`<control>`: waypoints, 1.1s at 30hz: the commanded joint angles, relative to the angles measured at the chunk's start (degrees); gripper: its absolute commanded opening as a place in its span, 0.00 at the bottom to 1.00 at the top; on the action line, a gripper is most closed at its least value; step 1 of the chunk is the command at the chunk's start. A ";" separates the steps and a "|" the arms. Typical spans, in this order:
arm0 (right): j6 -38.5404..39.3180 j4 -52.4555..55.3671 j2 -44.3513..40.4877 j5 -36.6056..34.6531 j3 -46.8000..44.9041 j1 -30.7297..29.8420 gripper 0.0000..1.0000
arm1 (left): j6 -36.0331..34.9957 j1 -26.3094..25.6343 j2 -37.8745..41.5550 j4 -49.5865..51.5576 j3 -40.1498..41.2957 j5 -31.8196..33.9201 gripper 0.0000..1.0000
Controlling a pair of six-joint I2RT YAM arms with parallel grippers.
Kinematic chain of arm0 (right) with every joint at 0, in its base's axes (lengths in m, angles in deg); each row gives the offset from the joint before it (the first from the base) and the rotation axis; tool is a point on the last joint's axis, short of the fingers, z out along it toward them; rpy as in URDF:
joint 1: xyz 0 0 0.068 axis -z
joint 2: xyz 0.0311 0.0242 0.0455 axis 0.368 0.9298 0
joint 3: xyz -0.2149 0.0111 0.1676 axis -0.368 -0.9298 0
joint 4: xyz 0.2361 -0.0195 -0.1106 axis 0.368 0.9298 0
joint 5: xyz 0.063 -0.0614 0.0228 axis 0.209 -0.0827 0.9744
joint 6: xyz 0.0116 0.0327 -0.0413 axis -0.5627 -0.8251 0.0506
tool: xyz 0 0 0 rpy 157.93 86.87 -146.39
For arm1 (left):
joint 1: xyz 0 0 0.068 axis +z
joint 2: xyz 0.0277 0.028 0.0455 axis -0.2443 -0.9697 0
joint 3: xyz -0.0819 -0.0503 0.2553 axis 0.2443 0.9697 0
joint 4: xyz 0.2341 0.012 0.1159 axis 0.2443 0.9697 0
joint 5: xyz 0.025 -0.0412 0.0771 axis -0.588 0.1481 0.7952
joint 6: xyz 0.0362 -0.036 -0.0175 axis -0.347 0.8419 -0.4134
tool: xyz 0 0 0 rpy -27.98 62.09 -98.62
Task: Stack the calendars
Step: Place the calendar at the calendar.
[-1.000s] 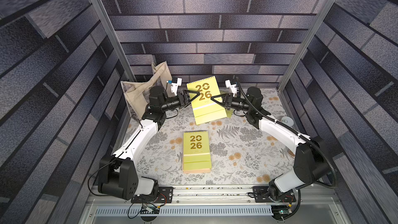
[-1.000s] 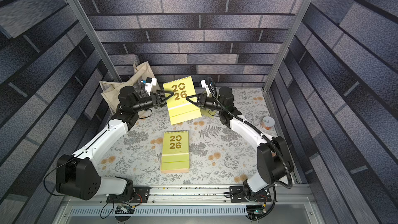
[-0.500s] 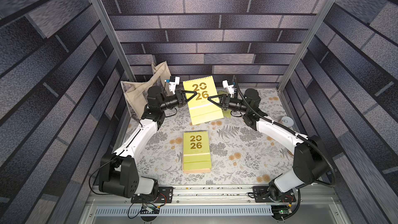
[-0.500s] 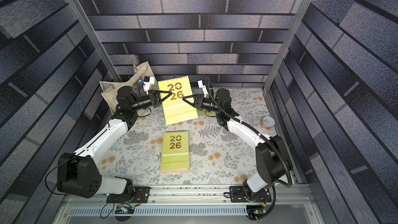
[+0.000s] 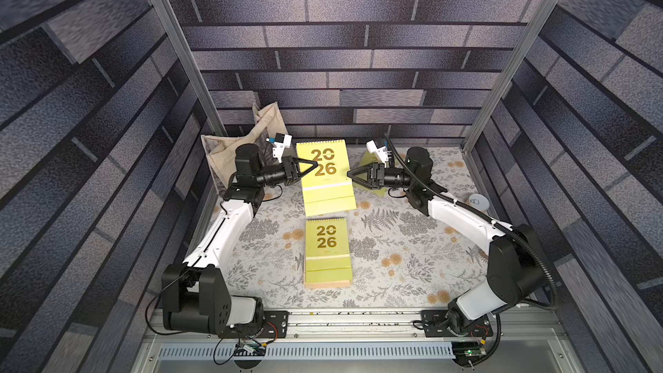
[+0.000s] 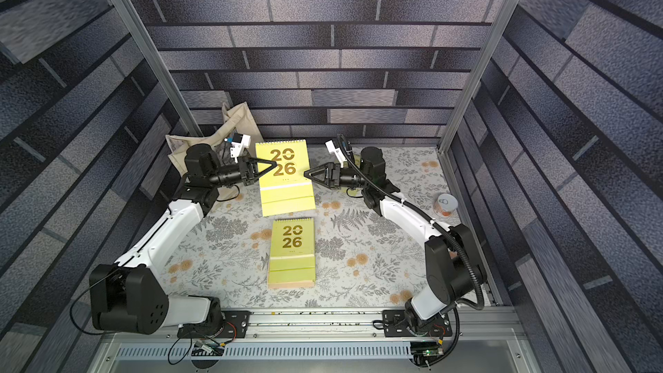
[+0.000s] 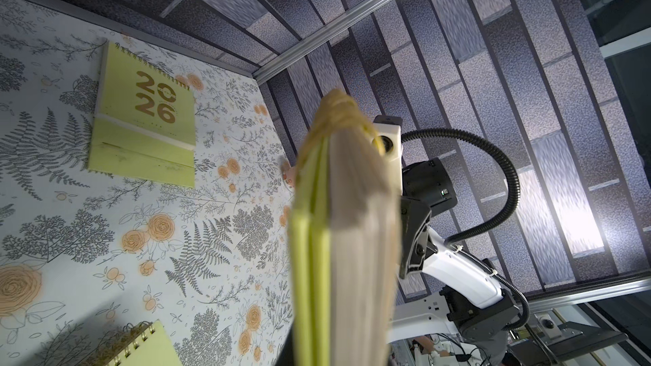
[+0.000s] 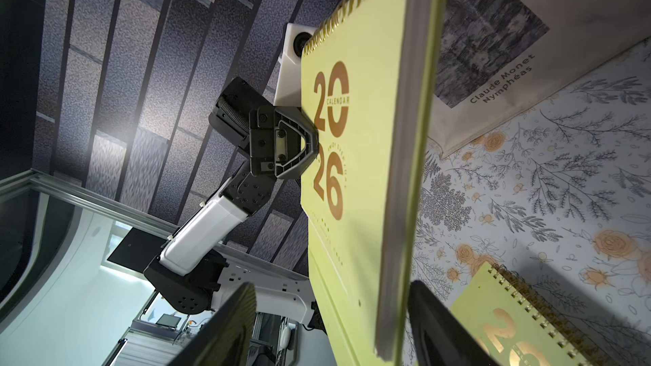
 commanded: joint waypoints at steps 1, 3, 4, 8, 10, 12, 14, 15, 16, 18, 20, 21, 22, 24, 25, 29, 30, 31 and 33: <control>5.27 -0.46 1.10 8.26 4.25 1.43 0.71 | -8.50 0.45 4.06 6.34 -1.51 -4.64 0.00; 6.26 -0.64 2.72 10.86 5.98 1.51 0.71 | -10.45 0.53 4.70 8.70 -1.62 -4.84 0.00; 6.26 -1.16 3.40 11.44 6.53 1.48 0.71 | -10.50 0.57 4.89 8.43 -1.44 -5.23 0.00; 5.61 -1.87 5.79 12.47 8.85 1.46 0.71 | -10.37 0.45 5.14 7.83 -0.72 -6.08 0.00; 5.21 -2.04 6.46 12.46 9.49 1.39 0.70 | -9.78 0.45 5.07 7.12 -0.37 -6.08 0.00; 5.12 -2.03 6.91 12.39 9.54 1.22 0.70 | -8.37 0.32 5.04 4.87 0.17 -6.08 0.00; 5.08 -2.20 7.14 12.17 9.35 1.12 0.70 | -7.96 0.17 5.03 4.54 0.19 -5.85 0.00; 5.14 -2.28 7.17 12.15 9.22 0.94 0.70 | -7.92 0.10 5.01 4.59 0.06 -5.83 0.00; 5.14 -2.27 7.20 12.15 9.22 0.67 0.70 | -7.91 -0.03 4.99 4.50 -0.06 -5.73 0.00; 5.12 -2.49 7.42 12.13 9.43 -0.04 0.70 | -7.96 -0.29 4.90 4.38 -0.15 -5.58 0.00; 5.14 -2.53 7.78 11.97 9.81 -0.84 0.71 | -7.93 -0.67 4.60 4.18 -0.16 -5.54 0.00; 5.13 -2.67 8.04 11.76 9.95 -1.22 0.70 | -8.05 -0.77 4.56 4.24 -0.17 -5.39 0.00; 5.08 -2.86 8.35 11.54 10.25 -1.65 0.70 | -8.00 -1.02 4.33 4.17 -0.16 -5.22 0.00; 4.98 -2.87 9.13 11.47 10.81 -2.46 0.70 | -8.00 -1.20 4.01 4.24 -0.09 -4.92 0.00; 4.93 -2.95 9.53 11.43 11.14 -2.74 0.70 | -7.93 -1.30 3.86 4.18 -0.12 -4.90 0.00; 3.14 -5.21 10.85 11.27 11.79 -3.40 0.54 | -7.98 -1.54 3.80 3.98 -0.11 -4.77 0.00; 3.01 -5.39 10.96 11.27 12.02 -3.57 0.45 | -8.04 -1.51 3.81 3.98 -0.07 -4.73 0.00; 2.95 -5.41 11.13 11.14 12.23 -3.69 0.36 | -8.11 -1.51 3.80 3.98 -0.09 -4.73 0.00; 2.79 -5.82 11.32 10.74 12.38 -3.71 0.24 | -8.21 -1.64 3.76 4.11 0.01 -4.69 0.00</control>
